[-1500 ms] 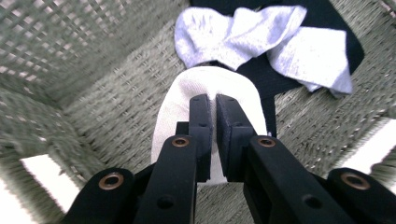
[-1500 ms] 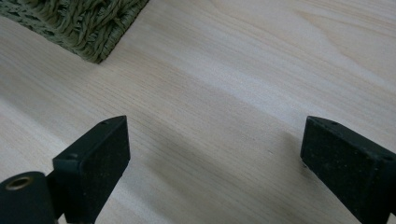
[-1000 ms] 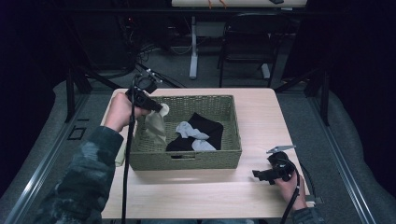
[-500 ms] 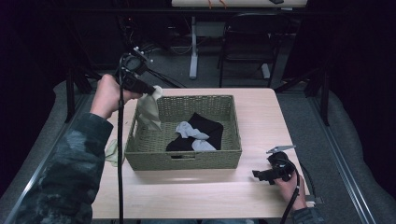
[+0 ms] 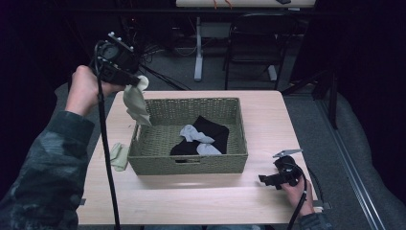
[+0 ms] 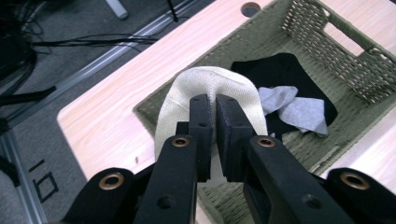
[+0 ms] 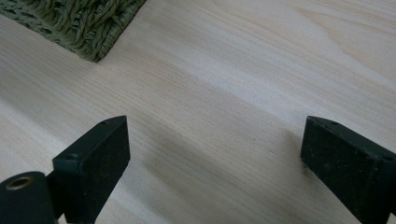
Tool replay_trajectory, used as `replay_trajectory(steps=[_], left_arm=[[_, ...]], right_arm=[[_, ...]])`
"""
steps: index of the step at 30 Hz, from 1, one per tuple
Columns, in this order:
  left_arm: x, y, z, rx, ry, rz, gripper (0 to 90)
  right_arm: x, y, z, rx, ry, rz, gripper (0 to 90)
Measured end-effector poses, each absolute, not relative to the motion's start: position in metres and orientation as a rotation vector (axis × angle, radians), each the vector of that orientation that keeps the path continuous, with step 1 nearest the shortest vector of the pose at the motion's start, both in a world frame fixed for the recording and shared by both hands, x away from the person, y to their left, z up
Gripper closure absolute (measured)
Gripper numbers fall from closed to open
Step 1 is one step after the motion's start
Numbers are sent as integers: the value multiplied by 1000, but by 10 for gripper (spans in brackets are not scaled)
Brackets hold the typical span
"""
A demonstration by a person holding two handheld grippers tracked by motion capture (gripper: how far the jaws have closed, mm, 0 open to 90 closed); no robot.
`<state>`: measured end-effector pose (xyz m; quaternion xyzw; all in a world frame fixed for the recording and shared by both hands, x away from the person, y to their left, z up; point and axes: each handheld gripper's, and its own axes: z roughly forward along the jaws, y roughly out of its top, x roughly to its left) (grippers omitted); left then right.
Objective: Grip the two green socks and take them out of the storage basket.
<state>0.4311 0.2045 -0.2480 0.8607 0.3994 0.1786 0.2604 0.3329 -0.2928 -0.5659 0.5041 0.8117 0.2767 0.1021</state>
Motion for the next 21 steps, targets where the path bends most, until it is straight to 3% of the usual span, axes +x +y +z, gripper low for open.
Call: replay_trajectory(steps=[21], left_arm=[[415,278,-262,2248,1265,530,851]], right_arm=[[333,-292,-566,1482,2401,817,76]])
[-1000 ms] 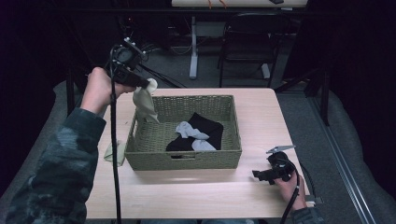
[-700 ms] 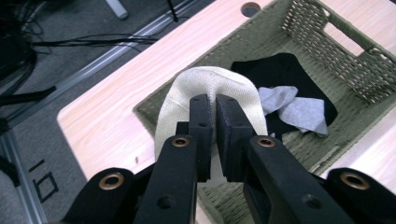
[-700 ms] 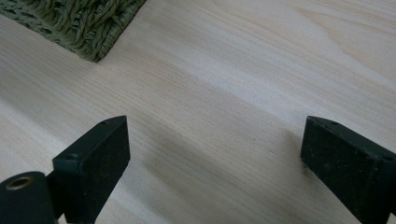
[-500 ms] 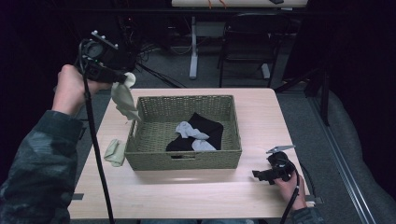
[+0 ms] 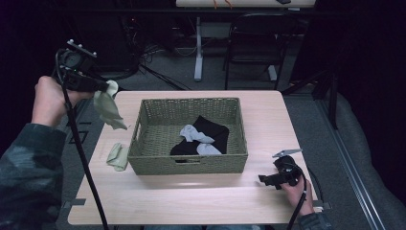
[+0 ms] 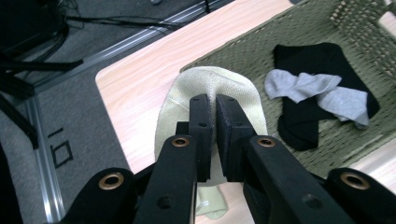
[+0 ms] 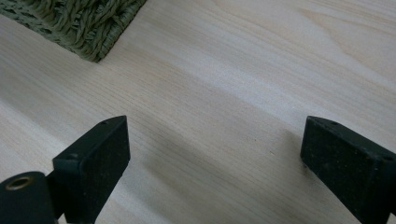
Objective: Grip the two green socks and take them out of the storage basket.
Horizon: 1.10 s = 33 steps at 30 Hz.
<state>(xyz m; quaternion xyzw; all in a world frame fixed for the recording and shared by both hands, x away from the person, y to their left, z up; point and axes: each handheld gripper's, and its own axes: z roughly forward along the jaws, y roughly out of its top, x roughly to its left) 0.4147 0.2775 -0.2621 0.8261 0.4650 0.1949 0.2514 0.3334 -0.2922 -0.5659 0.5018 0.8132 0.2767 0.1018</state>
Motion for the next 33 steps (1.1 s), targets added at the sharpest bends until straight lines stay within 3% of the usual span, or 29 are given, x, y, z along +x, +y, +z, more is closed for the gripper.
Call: replay_trajectory(steps=[12,33], left_arm=[[416,302,-296,2224,1365,500,851],[424,316,-391,2222,1491,339,851]], right_arm=[[334,-292,-566,1481,2401,814,76],[334,-292,-566,1477,2396,812,76]])
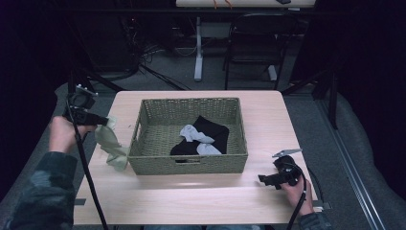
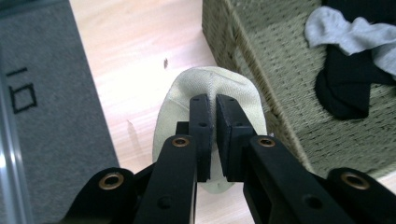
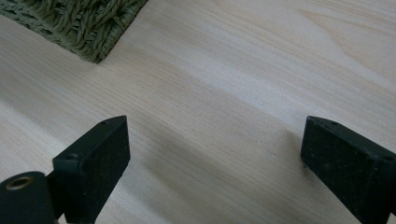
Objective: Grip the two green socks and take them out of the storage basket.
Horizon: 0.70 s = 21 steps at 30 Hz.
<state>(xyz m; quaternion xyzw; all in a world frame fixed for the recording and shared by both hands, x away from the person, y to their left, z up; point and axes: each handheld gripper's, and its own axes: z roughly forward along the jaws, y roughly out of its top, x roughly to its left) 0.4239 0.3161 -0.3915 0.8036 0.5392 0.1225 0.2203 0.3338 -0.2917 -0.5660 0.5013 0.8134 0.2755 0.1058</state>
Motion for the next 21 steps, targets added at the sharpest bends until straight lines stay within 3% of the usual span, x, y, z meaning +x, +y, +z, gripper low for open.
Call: replay_trajectory(steps=[13,16,18,19,21], left_arm=[[435,317,-460,2200,1607,218,819],[435,319,-473,2186,1630,178,742],[432,319,-480,2178,1641,168,619],[430,320,-482,2174,1645,164,619],[424,321,-485,2158,1649,177,502]], right_arm=[[334,-292,-566,1484,2398,821,76],[334,-292,-566,1482,2402,814,76],[334,-293,-566,1484,2400,810,76],[334,-293,-566,1484,2400,810,76],[334,-293,-565,1483,2400,810,77]])
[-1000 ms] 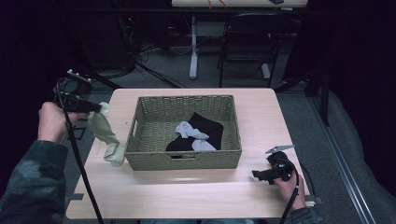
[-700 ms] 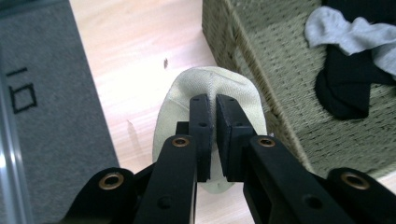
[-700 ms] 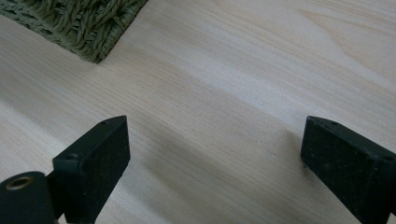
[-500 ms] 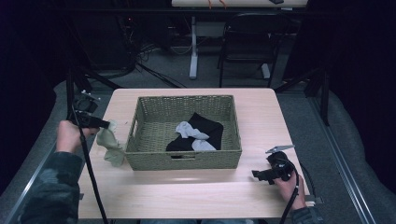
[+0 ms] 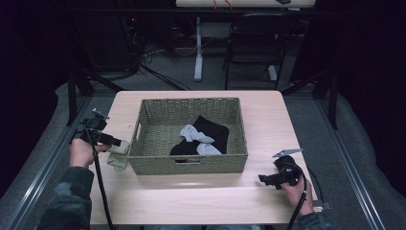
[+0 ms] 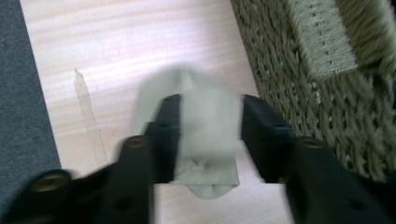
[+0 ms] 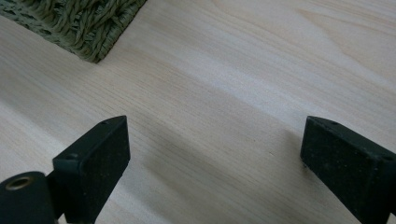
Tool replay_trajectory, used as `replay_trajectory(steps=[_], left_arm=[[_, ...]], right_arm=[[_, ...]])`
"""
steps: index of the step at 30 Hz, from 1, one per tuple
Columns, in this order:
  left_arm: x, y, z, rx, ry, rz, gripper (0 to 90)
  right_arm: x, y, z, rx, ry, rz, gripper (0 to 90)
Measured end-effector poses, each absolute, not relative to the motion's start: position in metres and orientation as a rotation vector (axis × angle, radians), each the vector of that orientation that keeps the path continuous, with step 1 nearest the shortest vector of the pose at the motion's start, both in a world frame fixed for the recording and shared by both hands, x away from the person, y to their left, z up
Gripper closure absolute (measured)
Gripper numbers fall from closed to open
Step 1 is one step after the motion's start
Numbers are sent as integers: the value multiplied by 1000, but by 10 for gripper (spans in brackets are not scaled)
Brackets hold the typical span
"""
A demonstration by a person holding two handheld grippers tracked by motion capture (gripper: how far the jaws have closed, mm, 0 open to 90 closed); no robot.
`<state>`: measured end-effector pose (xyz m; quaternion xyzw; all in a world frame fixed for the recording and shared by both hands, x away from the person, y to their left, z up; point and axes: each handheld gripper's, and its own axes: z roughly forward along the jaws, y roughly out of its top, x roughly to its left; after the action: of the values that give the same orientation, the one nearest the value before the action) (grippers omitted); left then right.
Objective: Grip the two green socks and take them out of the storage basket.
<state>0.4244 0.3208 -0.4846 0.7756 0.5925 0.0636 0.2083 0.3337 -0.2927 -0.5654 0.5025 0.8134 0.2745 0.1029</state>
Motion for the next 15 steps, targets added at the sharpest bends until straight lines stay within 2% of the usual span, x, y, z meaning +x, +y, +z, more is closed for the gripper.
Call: replay_trajectory(steps=[1,2,4,5,7,15], left_arm=[[421,321,-485,2151,1651,201,436],[412,323,-485,2139,1657,234,315],[407,323,-485,2130,1653,248,233],[403,324,-485,2125,1648,261,233],[386,328,-486,2091,1642,309,155],[337,330,-496,2009,1647,412,81]], right_arm=[[334,-293,-565,1483,2399,810,76],[334,-293,-565,1484,2401,812,76],[334,-293,-566,1480,2401,814,77],[334,-292,-566,1484,2399,820,76],[334,-292,-566,1480,2397,822,76],[334,-291,-566,1484,2395,824,76]])
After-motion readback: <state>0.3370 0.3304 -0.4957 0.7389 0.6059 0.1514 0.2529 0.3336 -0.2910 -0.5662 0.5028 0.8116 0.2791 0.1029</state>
